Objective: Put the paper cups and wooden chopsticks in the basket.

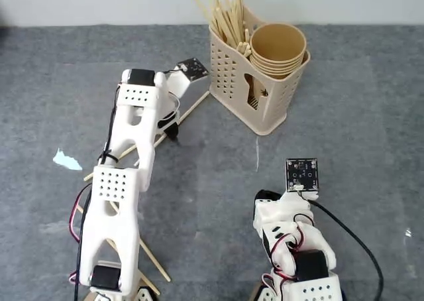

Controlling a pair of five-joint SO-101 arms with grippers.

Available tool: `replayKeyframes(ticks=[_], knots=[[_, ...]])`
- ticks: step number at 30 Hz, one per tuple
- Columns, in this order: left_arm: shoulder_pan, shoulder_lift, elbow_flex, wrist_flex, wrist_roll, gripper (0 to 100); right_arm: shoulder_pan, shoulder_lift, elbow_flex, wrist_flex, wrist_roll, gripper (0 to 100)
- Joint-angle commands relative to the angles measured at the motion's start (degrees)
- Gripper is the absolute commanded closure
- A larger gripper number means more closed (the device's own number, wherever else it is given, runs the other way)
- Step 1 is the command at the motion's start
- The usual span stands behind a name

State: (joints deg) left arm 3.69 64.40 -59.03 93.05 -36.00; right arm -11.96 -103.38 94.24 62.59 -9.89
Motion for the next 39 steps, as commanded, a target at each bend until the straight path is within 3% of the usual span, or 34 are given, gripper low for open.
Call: replayKeyframes(ticks=[1,12,26,39], knots=[[0.79,1.41,0.57,0.62,-2.02,90,-0.48,-0.48,-0.62,-1.1,0.0,98.0],[1.23,0.97,0.57,5.36,-5.01,99,-0.48,-0.48,-0.62,-1.1,0.0,98.0],[-0.53,-1.05,-4.0,7.65,-5.19,99,-0.48,-0.48,-0.7,-1.01,0.0,98.0],[-0.97,-34.55,30.37,7.56,-8.97,99,-0.48,-0.48,-0.7,-1.1,0.0,98.0]])
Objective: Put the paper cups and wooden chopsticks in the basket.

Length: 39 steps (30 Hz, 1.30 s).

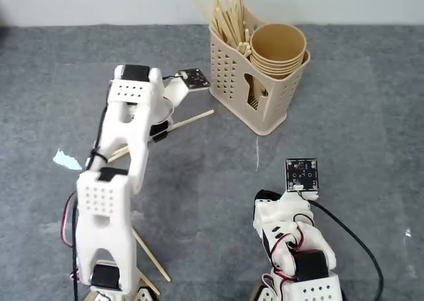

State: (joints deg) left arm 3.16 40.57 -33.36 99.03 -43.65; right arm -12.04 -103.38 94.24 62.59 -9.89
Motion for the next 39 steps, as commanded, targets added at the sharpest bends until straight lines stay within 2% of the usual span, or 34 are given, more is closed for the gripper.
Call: replayKeyframes(ticks=[1,5,19,21,25,30,35,39], knots=[[-0.44,-13.1,6.2,1.58,-1.32,99,-0.4,-0.48,-0.7,-1.1,0.0,98.0],[-0.44,-20.84,9.54,1.58,-1.23,99,-0.31,-0.48,-0.7,-1.1,0.0,98.0],[-0.35,-37.27,9.36,0.7,-0.79,99,-0.31,-0.48,-0.7,-1.1,0.0,98.0],[0.0,-39.56,9.36,0.53,3.25,99,-0.31,-0.48,-0.7,-1.1,0.0,98.0],[0.26,-43.78,9.36,-2.2,16.79,99,-0.22,-0.48,-0.79,-1.1,0.0,98.0],[0.26,-46.24,9.63,-8.44,23.12,99,-0.22,-0.48,-0.79,-1.1,0.0,98.0],[0.35,-46.15,9.71,-19.69,34.02,99,-0.22,-0.48,-0.7,-1.1,0.0,98.0],[3.34,-46.15,9.8,-29.63,40.62,99,-0.22,-0.48,-0.7,-1.1,0.0,98.0]])
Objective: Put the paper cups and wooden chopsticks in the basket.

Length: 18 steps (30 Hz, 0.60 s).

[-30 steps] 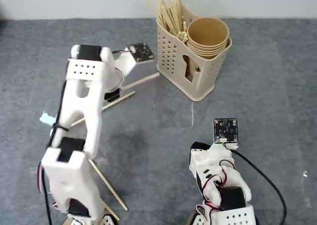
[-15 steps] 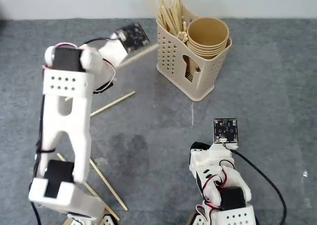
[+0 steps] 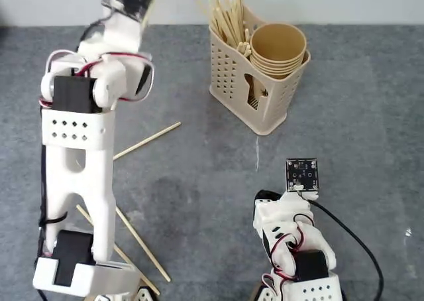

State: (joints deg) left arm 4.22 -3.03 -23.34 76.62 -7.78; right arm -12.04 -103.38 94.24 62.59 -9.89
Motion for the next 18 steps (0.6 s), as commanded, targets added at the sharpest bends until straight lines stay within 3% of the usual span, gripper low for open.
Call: replayKeyframes(ticks=[1,7,15,18], knots=[[3.25,-2.46,-0.13,-10.11,6.95,99,-0.13,-0.48,-0.7,-1.1,0.0,98.0],[7.91,-2.55,10.51,-35.6,22.77,99,-0.04,-0.48,-0.7,-1.1,0.0,98.0],[11.96,-2.46,33.54,-87.65,23.03,99,-0.04,-0.48,-0.7,-1.1,0.0,98.0],[13.98,-2.29,38.2,-99.08,23.03,99,-0.04,-0.48,-0.7,-1.1,0.0,98.0]])
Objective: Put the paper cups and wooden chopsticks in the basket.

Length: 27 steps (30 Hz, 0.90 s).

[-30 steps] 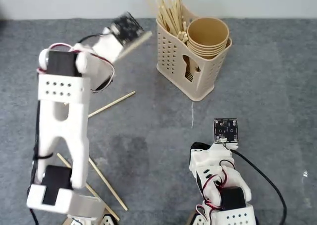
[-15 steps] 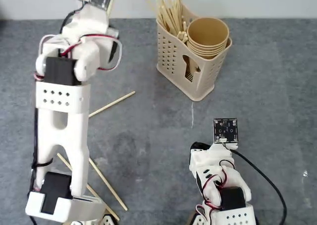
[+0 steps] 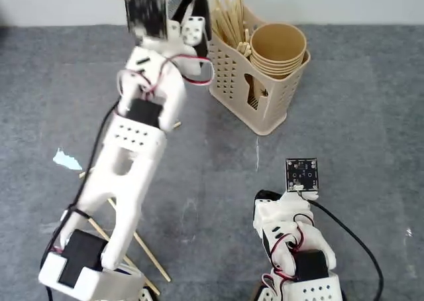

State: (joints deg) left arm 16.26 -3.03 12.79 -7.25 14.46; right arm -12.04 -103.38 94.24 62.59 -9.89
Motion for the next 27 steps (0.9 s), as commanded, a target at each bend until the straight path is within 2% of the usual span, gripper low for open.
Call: replayKeyframes(ticks=[1,12,24,27], knots=[[2.64,-1.67,2.15,-16.26,0.79,99,-0.04,-0.48,-0.7,-1.1,0.0,98.0],[2.9,14.86,-7.52,-21.1,0.88,99,-0.04,-0.48,-0.62,-1.1,0.0,98.0],[3.08,18.2,-5.23,-23.82,0.53,99,-0.13,-0.48,-0.62,-1.1,0.0,98.0],[3.25,18.2,-3.12,-23.82,-3.78,98,-0.22,-0.48,-0.62,-1.1,0.0,98.0]])
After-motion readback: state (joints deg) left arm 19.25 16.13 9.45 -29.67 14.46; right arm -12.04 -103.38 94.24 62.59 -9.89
